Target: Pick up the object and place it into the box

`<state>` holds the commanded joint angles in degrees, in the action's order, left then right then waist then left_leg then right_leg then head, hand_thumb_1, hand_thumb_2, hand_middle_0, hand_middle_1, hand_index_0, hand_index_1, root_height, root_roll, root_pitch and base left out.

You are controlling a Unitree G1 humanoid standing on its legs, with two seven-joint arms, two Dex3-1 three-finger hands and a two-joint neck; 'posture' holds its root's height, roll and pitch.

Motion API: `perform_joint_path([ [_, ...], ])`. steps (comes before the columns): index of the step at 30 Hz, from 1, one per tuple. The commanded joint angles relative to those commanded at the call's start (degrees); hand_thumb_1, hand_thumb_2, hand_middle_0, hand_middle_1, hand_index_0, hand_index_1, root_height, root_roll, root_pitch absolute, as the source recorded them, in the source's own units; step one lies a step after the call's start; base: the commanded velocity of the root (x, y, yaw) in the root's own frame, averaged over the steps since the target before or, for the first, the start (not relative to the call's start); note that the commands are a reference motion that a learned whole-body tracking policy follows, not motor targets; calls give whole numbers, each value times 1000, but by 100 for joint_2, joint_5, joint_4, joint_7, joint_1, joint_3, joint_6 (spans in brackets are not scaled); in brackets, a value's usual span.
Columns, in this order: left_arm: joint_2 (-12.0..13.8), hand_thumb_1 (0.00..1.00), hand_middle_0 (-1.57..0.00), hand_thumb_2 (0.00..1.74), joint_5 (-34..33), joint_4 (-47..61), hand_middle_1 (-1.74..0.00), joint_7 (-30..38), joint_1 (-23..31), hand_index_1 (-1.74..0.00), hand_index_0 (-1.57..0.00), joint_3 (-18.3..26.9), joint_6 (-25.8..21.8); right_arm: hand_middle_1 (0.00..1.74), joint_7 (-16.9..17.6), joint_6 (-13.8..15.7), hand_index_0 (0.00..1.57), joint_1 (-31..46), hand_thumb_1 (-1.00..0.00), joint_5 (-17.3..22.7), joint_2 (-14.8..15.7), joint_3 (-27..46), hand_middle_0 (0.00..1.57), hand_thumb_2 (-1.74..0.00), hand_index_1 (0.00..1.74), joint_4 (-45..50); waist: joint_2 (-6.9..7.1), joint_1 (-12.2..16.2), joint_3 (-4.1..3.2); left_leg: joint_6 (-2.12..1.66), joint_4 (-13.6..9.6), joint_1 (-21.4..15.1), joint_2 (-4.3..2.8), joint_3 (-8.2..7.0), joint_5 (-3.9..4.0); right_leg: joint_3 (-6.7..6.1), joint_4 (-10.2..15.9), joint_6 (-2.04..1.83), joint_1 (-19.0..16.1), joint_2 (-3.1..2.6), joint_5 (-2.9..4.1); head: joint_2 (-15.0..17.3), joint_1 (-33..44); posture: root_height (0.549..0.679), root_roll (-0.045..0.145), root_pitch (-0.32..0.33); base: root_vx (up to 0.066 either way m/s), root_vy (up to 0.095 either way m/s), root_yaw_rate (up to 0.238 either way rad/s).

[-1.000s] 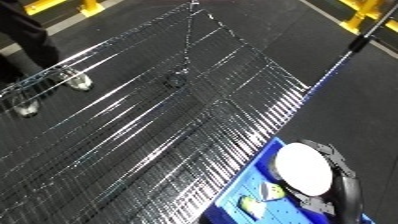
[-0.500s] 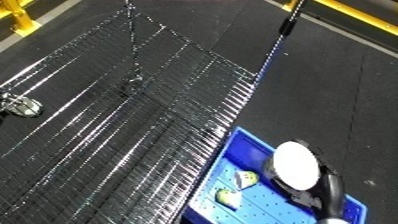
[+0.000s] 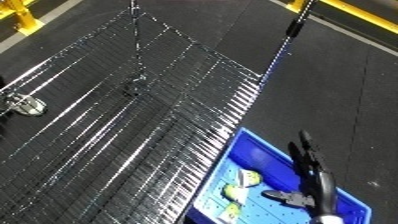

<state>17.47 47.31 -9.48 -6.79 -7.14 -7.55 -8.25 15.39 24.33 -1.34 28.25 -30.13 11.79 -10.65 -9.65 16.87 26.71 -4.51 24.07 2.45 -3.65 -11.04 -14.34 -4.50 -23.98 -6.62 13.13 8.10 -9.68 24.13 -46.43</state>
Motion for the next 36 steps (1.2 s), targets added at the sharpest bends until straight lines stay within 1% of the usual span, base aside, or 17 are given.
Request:
perform_joint_path([
  [2,-13,1000,-1570,1740,23,15,-1740,33,9,-1740,-1570,-7,-5,0,-39,-55,0,6,0,-128,37,-75,0,0,0,157,30,-32,9,4,3,25,8,26,10,10,-25,8,4,-3,-7,68,206,669,88,-38,-1,16,101],
  [3,-13,1000,-1570,1740,23,15,-1740,33,9,-1740,-1570,-7,-5,0,-39,-55,0,6,0,-128,37,-75,0,0,0,157,30,-32,9,4,3,25,8,26,10,10,-25,8,4,-3,-7,68,206,669,88,-38,-4,14,113],
  [7,-27,1000,-1570,1740,32,54,-1740,94,19,-1740,-1570,-36,-23,0,-362,-335,0,-65,0,-323,166,-383,0,0,0,504,137,-180,43,23,-14,101,50,134,28,48,-78,24,12,-2,-18,74,705,668,87,-40,-19,-1,146],
  [10,-22,1000,-1570,1740,22,89,-1740,151,-1,-1740,-1570,-52,-36,0,-450,-452,0,-179,0,-421,228,-636,0,0,0,643,218,-309,60,32,-38,155,72,221,56,89,-90,39,12,-2,-17,114,1038,668,85,-40,-31,-13,179],
  [12,-12,1000,-1570,1740,5,97,-1740,186,-36,-1740,-1570,-60,-39,0,-473,-494,0,-261,0,-460,256,-768,0,0,0,704,272,-401,71,31,-40,206,81,284,82,125,-93,49,4,-6,-13,150,1257,668,83,-40,-34,-37,206],
  [16,8,1000,-1570,1740,-36,99,-1740,267,-118,-1740,-1570,-82,-18,0,-478,-577,0,-461,0,-628,298,-1007,0,0,0,756,367,-607,91,26,-57,293,108,429,146,207,-84,67,-40,-5,1,112,1627,669,77,-41,-23,-51,232],
  [19,36,1000,-1570,1740,-58,51,-1740,286,-174,-1740,-1570,-61,8,0,-552,-664,0,-635,0,-686,328,-1160,0,0,0,760,446,-764,97,12,-59,350,122,533,191,286,-63,80,-89,4,20,213,1929,669,73,-44,-9,-55,255],
  [20,36,1000,-1570,1740,-58,51,-1740,286,-174,-1740,-1570,-61,8,0,-552,-664,0,-635,0,-686,328,-1160,0,0,0,760,446,-764,97,12,-59,350,122,533,191,286,-63,80,-89,4,20,213,1929,669,73,-44,-2,-56,253],
  [21,56,1000,-1570,1740,-81,15,-1740,278,-199,-1740,-1570,-25,37,0,-630,-736,0,-737,0,-733,355,-1239,0,0,0,753,499,-861,99,3,-51,380,124,591,214,342,-49,94,-133,4,32,294,2094,670,70,-47,10,-57,237],
  [26,137,1000,-1570,1740,-156,-28,-1740,202,-208,-1740,-1570,87,192,0,-822,-890,0,-852,0,-835,483,-1437,0,0,0,739,662,-1099,103,3,22,446,113,712,244,474,-101,126,-243,-16,17,562,2624,670,62,-59,29,-78,244],
  [29,201,1000,-1570,1740,-223,-45,-1740,132,-211,-1740,-1570,145,304,0,-921,-965,0,-877,0,-804,547,-1557,0,0,0,697,760,-1234,106,10,78,488,100,778,261,547,-154,133,-293,-31,1,710,2832,670,56,-66,42,-100,203],
  [30,221,1000,-1570,1740,-256,-47,-1740,108,-213,-1740,-1570,163,342,0,-934,-975,0,-884,0,-775,569,-1593,0,0,0,676,790,-1281,108,15,99,507,98,801,267,573,-174,134,-304,-41,-8,778,2955,669,54,-68,38,-117,179],
  [33,279,1000,-1570,1740,-354,-45,-1740,50,-224,-1740,-1570,211,450,0,-911,-956,0,-908,0,-673,633,-1677,0,0,0,588,870,-1409,120,35,169,576,93,868,281,646,-242,139,-317,-77,-36,855,3192,669,47,-71,27,-116,161],
  [36,335,1000,-1570,1740,-405,-43,-1740,32,-240,-1740,-1570,226,521,0,-864,-910,0,-916,0,-623,694,-1733,0,0,0,516,926,-1498,142,55,227,641,89,932,287,692,-306,137,-304,-109,-57,937,3300,668,41,-72,21,-88,135],
])
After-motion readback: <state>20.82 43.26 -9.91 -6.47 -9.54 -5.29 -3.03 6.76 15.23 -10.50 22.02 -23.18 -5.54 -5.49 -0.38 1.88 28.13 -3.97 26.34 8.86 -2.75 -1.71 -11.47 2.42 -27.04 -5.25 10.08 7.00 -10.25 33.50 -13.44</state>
